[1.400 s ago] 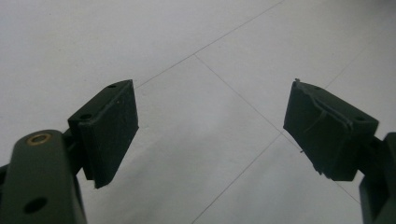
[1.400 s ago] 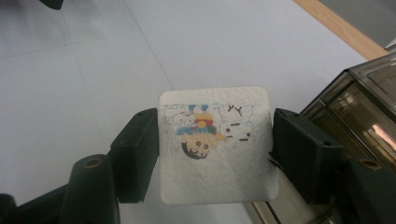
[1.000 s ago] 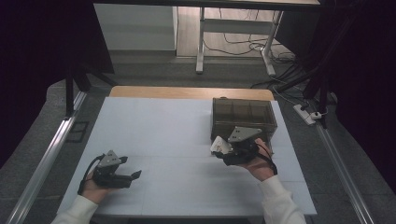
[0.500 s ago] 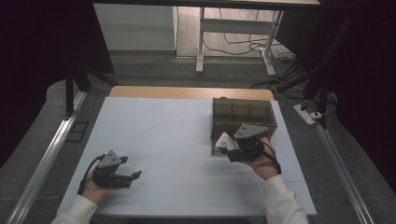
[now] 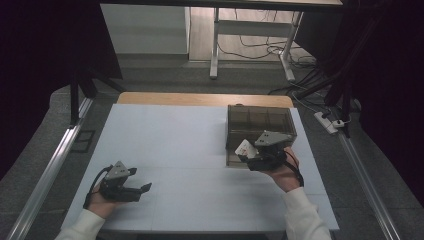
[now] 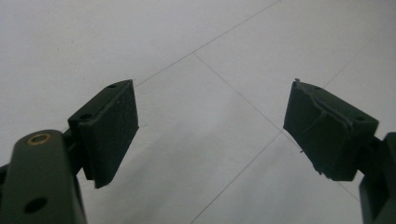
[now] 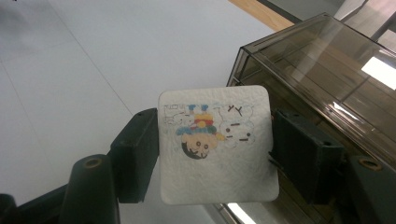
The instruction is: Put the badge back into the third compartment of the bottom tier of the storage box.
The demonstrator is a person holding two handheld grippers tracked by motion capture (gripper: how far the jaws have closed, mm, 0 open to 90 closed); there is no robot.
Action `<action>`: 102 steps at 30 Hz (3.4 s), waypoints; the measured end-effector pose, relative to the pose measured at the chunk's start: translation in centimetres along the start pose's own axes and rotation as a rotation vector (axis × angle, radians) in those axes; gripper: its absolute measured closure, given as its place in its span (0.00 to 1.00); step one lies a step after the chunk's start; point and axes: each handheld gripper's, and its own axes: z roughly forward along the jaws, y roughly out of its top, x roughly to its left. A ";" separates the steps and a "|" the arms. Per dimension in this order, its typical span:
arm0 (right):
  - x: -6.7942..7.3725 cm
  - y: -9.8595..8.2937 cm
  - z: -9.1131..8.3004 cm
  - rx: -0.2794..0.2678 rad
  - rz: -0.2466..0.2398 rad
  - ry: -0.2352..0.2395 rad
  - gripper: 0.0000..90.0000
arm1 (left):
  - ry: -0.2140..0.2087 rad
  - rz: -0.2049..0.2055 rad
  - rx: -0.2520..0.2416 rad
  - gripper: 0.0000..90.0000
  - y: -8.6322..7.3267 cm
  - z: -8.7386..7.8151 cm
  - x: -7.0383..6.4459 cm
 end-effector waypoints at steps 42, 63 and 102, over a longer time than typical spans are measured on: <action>-3.2 -2.2 -1.4 0.045 0.218 -0.162 0.37 | -0.002 0.002 0.000 0.19 0.0 0.0 0.0; -4.8 -4.0 -2.7 0.063 0.311 -0.241 0.37 | -0.001 0.003 0.000 0.20 0.0 0.0 0.0; -6.8 -6.6 -2.2 0.127 0.498 -0.298 0.37 | 0.001 0.006 0.001 0.20 0.0 0.1 0.0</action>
